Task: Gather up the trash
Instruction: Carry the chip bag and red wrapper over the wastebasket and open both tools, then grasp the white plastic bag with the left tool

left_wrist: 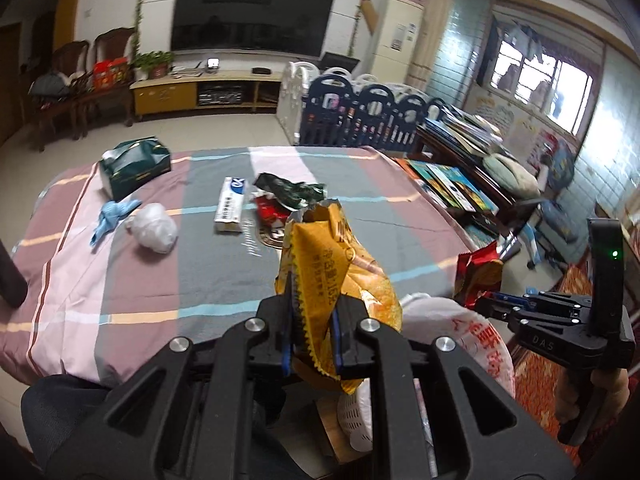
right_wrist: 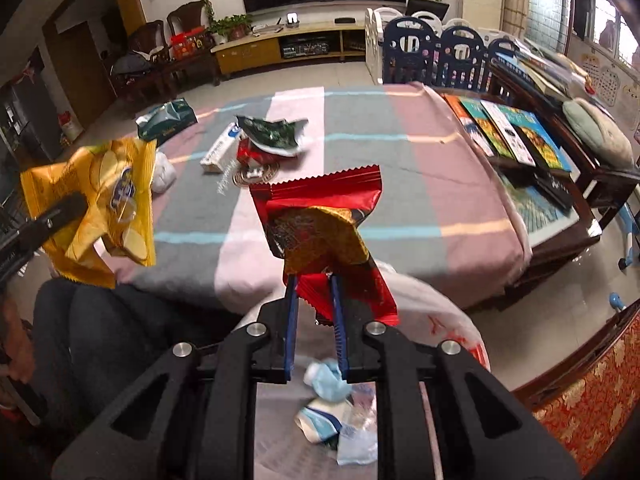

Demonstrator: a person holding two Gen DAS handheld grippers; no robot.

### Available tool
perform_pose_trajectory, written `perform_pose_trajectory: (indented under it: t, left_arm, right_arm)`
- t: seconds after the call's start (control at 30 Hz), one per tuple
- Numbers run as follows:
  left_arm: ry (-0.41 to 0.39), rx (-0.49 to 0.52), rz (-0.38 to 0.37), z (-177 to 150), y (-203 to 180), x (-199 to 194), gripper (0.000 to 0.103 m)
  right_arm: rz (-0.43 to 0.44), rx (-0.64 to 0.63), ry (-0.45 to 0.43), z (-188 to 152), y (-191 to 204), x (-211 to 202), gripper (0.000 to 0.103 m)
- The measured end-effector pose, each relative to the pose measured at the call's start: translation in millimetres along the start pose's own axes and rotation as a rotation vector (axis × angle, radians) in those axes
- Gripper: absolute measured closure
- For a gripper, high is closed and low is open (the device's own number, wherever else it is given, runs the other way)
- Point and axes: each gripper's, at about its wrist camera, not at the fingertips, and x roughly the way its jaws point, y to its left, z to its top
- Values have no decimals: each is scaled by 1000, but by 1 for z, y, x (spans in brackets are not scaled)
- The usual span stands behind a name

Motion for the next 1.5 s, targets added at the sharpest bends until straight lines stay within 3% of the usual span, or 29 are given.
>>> perform_pose_trajectory:
  t: [0.23, 0.3, 0.37, 0.43, 0.47, 0.67, 0.77, 0.9, 1.03, 1.13, 1.23, 1.3, 1.5]
  left_arm:
    - [26, 96, -63, -5, -43, 2, 88]
    - [45, 95, -92, -7, -48, 4, 88]
    - [69, 82, -138, -8, -50, 8, 88]
    - [91, 67, -182, -10, -52, 12, 88]
    - [114, 59, -214, -12, -53, 17, 88]
    - [252, 43, -418, -28, -79, 46, 88]
    - [376, 75, -470, -49, -102, 75, 87]
    - [439, 97, -460, -66, -109, 93, 50]
    - [388, 57, -413, -58, -87, 95, 31]
    - [344, 10, -360, -41, -54, 95, 29]
    - [263, -62, -176, -17, 2, 101, 27]
    - [243, -147, -6, 0, 50, 111, 27]
    - [158, -362, 275, 53, 179, 140, 19]
  right_arm:
    - [-45, 53, 185, -51, -20, 34, 85]
    - [-64, 98, 239, -60, -28, 43, 77]
    - [-58, 139, 264, -63, -35, 45, 55]
    - [-57, 189, 228, -60, -46, 33, 37]
    - [-53, 211, 205, -58, -52, 28, 34]
    - [-39, 385, 74, -41, -89, -7, 34]
    - [-23, 433, 35, -37, -103, -18, 34]
    - [-43, 404, -1, -31, -101, -25, 34]
    - [-39, 401, 15, -26, -95, -13, 33]
    - [-21, 396, 38, -19, -84, 3, 33]
    - [-35, 343, 46, -7, -66, 14, 33]
    - [-43, 303, 50, 0, -54, 21, 33]
    - [-20, 250, 85, 19, -24, 49, 34]
